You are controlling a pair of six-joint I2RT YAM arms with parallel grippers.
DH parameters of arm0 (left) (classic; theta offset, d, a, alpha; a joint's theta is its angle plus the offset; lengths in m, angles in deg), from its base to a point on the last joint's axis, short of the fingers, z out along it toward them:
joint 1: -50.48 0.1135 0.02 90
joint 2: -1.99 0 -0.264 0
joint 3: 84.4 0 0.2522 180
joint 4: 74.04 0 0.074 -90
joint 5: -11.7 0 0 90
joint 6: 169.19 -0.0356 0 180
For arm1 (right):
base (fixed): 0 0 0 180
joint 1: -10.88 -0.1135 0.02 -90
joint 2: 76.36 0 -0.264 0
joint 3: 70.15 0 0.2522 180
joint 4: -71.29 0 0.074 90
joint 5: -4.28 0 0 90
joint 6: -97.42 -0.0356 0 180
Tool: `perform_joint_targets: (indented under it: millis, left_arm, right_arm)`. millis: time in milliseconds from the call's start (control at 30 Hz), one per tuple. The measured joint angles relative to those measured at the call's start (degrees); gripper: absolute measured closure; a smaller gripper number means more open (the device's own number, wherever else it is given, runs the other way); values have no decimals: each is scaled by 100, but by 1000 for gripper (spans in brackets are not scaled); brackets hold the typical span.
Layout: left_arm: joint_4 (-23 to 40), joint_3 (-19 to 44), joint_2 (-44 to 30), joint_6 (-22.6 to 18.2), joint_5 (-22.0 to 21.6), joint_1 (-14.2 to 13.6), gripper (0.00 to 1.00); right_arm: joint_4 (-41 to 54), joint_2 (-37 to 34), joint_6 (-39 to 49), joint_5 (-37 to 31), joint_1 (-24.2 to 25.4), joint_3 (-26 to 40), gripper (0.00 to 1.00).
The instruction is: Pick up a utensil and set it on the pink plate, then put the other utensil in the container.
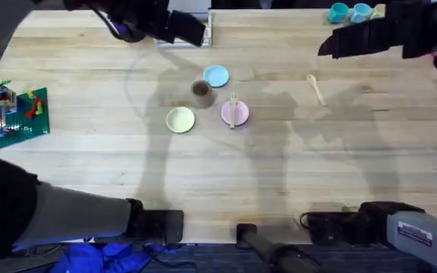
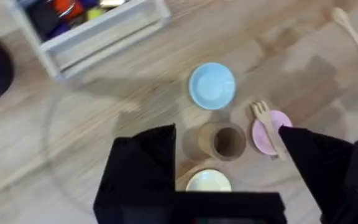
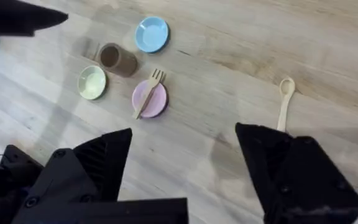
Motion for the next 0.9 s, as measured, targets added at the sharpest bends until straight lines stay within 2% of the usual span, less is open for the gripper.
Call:
perform_joint_targets:
  millis: [133,200,300,367,500,600,700,900]
  left_arm:
    - [409,0,-1,-1275,985,247,7]
    - [626,0,0,-1859,1278,301,7]
    - [1055,0,0,-2646,1376,316,7]
    - [1285,0,0,-3026,1260,316,6]
    - [1543,0,-2,-3433,746,318,7]
    - [1563,0,-15,-3666,592,403,7]
    - [1576,0,-24,-3823,594,643,7]
    - [1802,0,-24,-4231,647,1310,7]
  right_arm:
    - [0,0,0,0,0,1,5]
    - [0,0,0,0,0,2,5]
    - [0,0,0,0,0,0,5]
    - [0,0,0,-2,0,0,5]
    - [0,0,2,-2,0,2,5]
    - [0,0,0,0,0,0,5]
    - [0,0,0,0,0,0,5]
    - [0,0,0,0,0,0,5]
